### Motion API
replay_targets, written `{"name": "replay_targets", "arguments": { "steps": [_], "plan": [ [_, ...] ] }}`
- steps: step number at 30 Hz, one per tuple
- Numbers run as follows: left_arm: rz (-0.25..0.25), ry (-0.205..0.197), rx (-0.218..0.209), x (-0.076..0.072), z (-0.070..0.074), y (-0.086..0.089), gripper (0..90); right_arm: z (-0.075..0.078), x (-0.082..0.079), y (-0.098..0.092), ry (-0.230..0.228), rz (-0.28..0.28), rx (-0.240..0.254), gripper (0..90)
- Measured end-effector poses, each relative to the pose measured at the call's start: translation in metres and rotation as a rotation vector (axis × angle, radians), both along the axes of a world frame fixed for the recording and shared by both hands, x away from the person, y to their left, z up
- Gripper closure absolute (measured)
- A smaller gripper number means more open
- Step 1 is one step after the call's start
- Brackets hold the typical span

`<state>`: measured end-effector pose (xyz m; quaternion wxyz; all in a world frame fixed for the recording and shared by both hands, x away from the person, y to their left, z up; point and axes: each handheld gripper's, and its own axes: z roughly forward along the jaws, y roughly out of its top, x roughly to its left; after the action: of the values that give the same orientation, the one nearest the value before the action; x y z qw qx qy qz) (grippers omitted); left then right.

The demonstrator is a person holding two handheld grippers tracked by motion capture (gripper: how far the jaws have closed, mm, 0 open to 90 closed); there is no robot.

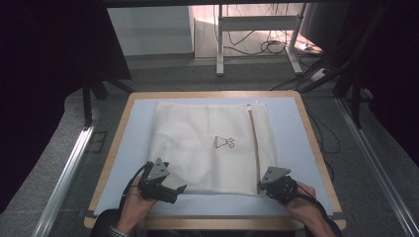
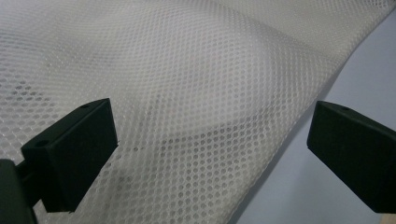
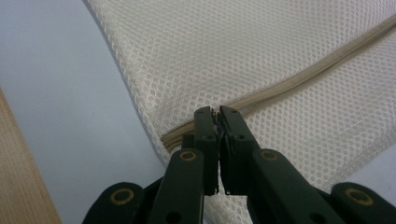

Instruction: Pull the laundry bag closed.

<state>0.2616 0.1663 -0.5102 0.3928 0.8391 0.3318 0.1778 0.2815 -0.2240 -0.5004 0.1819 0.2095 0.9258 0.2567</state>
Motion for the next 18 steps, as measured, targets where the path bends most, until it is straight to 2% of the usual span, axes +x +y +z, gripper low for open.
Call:
{"name": "replay_targets", "arguments": {
  "steps": [2, 5, 11, 14, 18],
  "plan": [
    [0.003, -0.004, -0.004, 0.0, 0.001, -0.002, 0.7, 0.0, 0.0, 0.0, 0.0, -0.001, 0.004, 85.6],
    [-0.005, 0.005, -0.051, 0.0, 0.005, -0.006, 0.7, 0.0, 0.0, 0.0, 0.0, -0.001, 0.006, 85.5],
    [-0.04, 0.0, -0.025, 0.0, 0.008, -0.019, 6.8, 0.0, 0.0, -0.001, 0.001, -0.003, 0.006, 85.5],
    [-0.074, 0.003, -0.031, 0.001, 0.01, -0.025, 14.0, 0.0, 0.0, -0.001, 0.0, -0.003, 0.003, 85.5],
    [-0.102, 0.001, -0.018, 0.002, 0.01, -0.032, 22.5, 0.0, 0.0, 0.0, 0.0, -0.004, 0.001, 85.6]
  ]
}}
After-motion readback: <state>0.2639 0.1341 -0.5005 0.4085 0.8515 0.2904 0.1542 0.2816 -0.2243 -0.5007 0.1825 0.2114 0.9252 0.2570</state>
